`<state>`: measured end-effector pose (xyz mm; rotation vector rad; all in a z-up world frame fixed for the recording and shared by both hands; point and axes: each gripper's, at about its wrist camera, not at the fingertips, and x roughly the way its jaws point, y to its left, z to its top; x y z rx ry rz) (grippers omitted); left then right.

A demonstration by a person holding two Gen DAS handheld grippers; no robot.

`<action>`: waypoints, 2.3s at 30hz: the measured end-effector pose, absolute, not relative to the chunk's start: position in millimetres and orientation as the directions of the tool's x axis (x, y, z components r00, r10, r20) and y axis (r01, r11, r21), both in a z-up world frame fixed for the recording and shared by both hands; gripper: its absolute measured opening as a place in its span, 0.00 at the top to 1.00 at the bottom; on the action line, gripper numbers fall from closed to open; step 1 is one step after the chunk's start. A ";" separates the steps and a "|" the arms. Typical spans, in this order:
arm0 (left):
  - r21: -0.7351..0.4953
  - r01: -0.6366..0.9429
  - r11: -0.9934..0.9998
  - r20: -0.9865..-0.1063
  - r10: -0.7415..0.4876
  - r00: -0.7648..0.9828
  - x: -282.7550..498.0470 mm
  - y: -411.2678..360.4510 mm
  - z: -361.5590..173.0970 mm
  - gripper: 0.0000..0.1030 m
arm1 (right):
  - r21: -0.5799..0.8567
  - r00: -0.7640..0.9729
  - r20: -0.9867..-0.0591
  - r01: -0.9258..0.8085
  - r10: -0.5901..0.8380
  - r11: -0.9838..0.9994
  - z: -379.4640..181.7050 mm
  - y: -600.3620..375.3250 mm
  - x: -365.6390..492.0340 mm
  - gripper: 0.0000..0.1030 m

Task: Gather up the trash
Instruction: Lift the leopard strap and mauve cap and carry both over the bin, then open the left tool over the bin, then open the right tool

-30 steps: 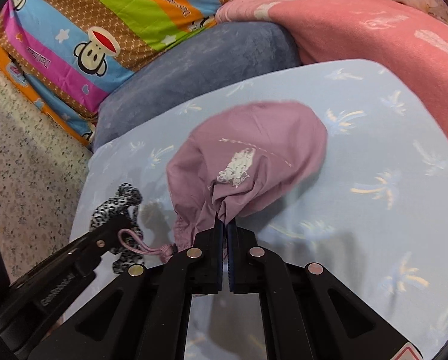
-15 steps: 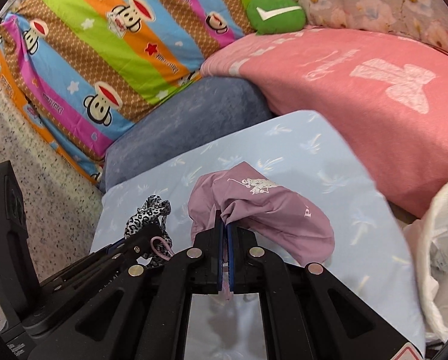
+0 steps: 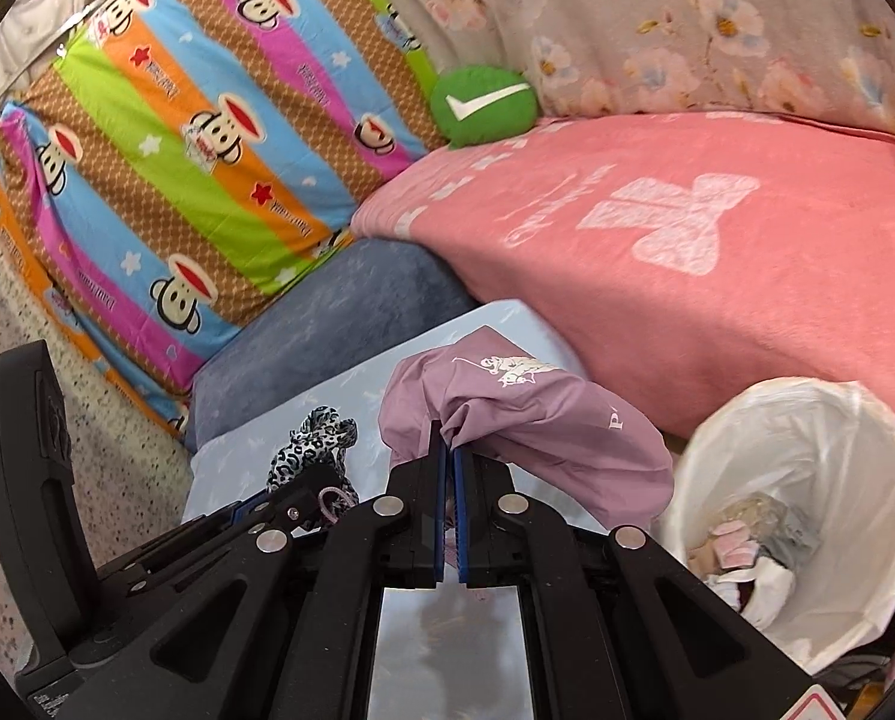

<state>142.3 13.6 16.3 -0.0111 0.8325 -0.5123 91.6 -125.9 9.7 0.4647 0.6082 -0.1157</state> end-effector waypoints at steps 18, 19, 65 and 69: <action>-0.143 0.613 0.777 -0.703 -0.515 0.489 86.9 -92.0 30.8 0.93 | 0.393 0.838 -0.531 0.375 -0.126 0.839 30.6 -224.5 6.0 0.98; -0.141 0.619 0.772 -0.704 -0.518 0.486 84.5 -96.1 30.9 0.93 | 0.394 0.838 -0.530 0.380 -0.131 0.837 30.8 -229.1 2.5 0.98; -0.155 0.618 0.771 -0.693 -0.531 0.488 84.4 -120.5 28.6 0.40 | 0.363 0.811 -0.552 0.442 -0.192 0.821 28.0 -272.6 -8.8 0.90; -0.151 0.613 0.775 -0.693 -0.526 0.494 85.7 -116.8 28.1 0.40 | 0.360 0.810 -0.555 0.440 -0.190 0.823 27.7 -269.6 -5.9 0.87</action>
